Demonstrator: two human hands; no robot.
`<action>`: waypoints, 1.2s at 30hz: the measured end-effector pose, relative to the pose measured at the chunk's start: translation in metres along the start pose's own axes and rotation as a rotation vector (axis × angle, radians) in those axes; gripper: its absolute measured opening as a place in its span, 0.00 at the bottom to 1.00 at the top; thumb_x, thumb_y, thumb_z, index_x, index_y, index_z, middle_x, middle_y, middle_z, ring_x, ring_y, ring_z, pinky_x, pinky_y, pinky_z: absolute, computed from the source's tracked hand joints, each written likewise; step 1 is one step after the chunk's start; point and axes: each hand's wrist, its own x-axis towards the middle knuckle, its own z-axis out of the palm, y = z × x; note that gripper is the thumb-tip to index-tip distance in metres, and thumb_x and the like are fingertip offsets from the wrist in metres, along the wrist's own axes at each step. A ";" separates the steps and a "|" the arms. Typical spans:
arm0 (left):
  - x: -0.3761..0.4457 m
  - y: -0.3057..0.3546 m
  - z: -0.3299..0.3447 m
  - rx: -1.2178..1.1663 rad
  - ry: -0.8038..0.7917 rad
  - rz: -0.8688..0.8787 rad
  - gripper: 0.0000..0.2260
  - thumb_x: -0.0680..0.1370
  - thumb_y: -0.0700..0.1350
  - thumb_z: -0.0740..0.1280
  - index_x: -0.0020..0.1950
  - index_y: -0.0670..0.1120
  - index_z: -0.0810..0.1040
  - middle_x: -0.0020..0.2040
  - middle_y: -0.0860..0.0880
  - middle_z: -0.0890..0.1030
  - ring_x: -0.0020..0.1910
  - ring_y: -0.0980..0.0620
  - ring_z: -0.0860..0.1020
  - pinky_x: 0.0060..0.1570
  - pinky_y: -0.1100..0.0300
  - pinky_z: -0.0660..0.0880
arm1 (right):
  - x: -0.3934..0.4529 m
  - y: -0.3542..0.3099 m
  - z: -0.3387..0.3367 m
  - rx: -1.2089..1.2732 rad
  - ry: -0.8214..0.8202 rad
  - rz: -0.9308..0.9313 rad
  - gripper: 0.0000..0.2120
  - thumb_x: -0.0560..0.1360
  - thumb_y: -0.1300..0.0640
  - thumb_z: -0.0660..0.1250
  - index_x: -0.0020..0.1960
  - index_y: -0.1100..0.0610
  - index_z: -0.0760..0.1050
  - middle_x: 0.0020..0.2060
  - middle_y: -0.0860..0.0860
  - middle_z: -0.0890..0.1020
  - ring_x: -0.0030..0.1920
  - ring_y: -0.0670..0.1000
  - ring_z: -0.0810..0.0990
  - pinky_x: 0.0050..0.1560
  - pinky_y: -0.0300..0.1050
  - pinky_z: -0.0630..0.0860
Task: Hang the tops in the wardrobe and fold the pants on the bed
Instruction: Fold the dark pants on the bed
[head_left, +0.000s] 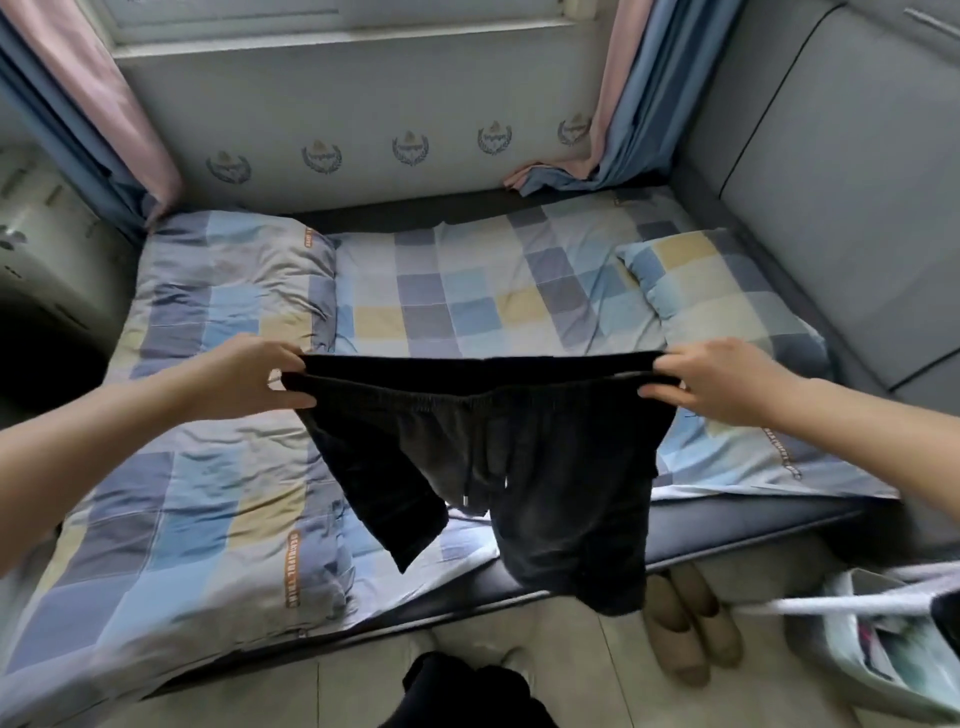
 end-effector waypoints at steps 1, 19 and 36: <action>0.008 0.005 -0.001 -0.034 0.052 -0.025 0.10 0.70 0.47 0.78 0.36 0.43 0.82 0.34 0.52 0.78 0.32 0.56 0.74 0.36 0.60 0.70 | 0.005 0.002 0.001 0.069 0.001 0.099 0.18 0.76 0.43 0.62 0.36 0.55 0.73 0.32 0.50 0.77 0.34 0.56 0.79 0.31 0.45 0.70; 0.054 -0.035 0.052 -0.583 0.098 -0.503 0.13 0.79 0.43 0.66 0.56 0.48 0.62 0.38 0.47 0.68 0.33 0.46 0.69 0.32 0.54 0.70 | 0.069 0.008 0.028 1.098 -0.297 0.511 0.10 0.80 0.68 0.56 0.46 0.59 0.73 0.36 0.51 0.74 0.34 0.38 0.75 0.39 0.29 0.73; 0.062 -0.057 0.079 -1.189 -0.788 -0.732 0.30 0.61 0.57 0.81 0.54 0.39 0.80 0.50 0.40 0.82 0.50 0.45 0.81 0.48 0.54 0.78 | 0.104 0.053 0.071 1.163 -0.677 0.563 0.08 0.82 0.57 0.58 0.52 0.56 0.77 0.50 0.54 0.80 0.48 0.47 0.78 0.54 0.42 0.72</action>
